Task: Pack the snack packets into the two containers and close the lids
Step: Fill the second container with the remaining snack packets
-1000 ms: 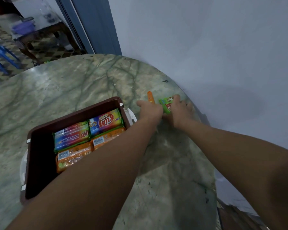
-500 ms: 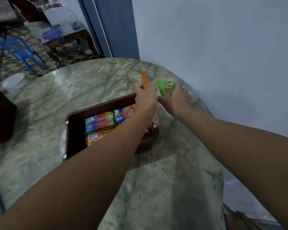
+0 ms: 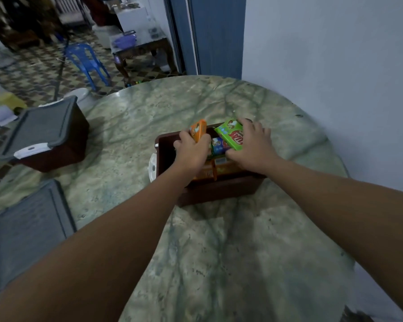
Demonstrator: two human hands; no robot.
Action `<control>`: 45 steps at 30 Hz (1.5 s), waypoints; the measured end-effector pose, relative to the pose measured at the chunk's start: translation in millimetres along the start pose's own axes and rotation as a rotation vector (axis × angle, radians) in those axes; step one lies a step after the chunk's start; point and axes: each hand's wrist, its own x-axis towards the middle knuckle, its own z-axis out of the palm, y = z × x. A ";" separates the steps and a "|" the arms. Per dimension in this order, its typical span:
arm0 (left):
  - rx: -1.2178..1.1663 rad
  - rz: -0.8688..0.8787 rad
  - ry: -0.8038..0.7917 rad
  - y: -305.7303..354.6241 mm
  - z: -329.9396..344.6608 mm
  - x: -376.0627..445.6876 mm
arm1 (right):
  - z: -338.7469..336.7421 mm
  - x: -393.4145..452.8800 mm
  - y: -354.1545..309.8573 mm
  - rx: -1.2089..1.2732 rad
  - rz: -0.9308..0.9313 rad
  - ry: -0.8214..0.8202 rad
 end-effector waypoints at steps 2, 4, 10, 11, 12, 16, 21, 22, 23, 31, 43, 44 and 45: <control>0.087 0.028 0.007 -17.8 -8.9 1.7 | 4.0 -5.5 -1.3 -0.111 -0.076 -0.033; 0.190 0.070 -0.020 -32.8 -15.1 2.3 | 4.0 -10.3 -0.9 -0.203 -0.138 -0.068; 0.612 0.267 -0.138 -54.0 -26.1 3.4 | -1.9 -5.6 5.9 -0.298 -0.229 -0.261; 0.672 0.300 -0.150 -54.0 -27.1 5.0 | -3.0 -3.9 7.0 -0.313 -0.241 -0.305; 0.717 0.328 -0.163 -53.4 -27.9 6.7 | -3.4 -1.9 8.1 -0.332 -0.249 -0.346; 0.835 0.394 -0.245 -50.8 -25.2 14.1 | -4.3 3.4 8.2 -0.374 -0.264 -0.459; 0.865 0.491 -0.232 -50.6 -17.3 18.7 | -4.0 5.4 9.3 -0.406 -0.298 -0.481; 0.884 0.501 -0.224 -50.7 -16.8 19.2 | -3.8 5.3 10.0 -0.411 -0.297 -0.473; 0.902 0.511 -0.212 -50.9 -16.1 20.2 | -3.1 5.3 10.7 -0.420 -0.294 -0.460; 0.923 0.519 -0.217 -53.9 -12.0 23.5 | 1.5 -0.4 8.7 -0.443 -0.264 -0.378; 0.535 -0.119 0.174 -70.2 -52.0 27.4 | -2.5 2.0 21.6 0.226 0.407 -0.113; 0.471 -0.137 0.151 -74.3 -51.9 28.7 | -2.5 0.7 21.7 0.218 0.394 -0.103; 0.449 -0.121 0.158 -77.4 -51.9 29.3 | -2.3 -0.9 21.4 0.213 0.387 -0.093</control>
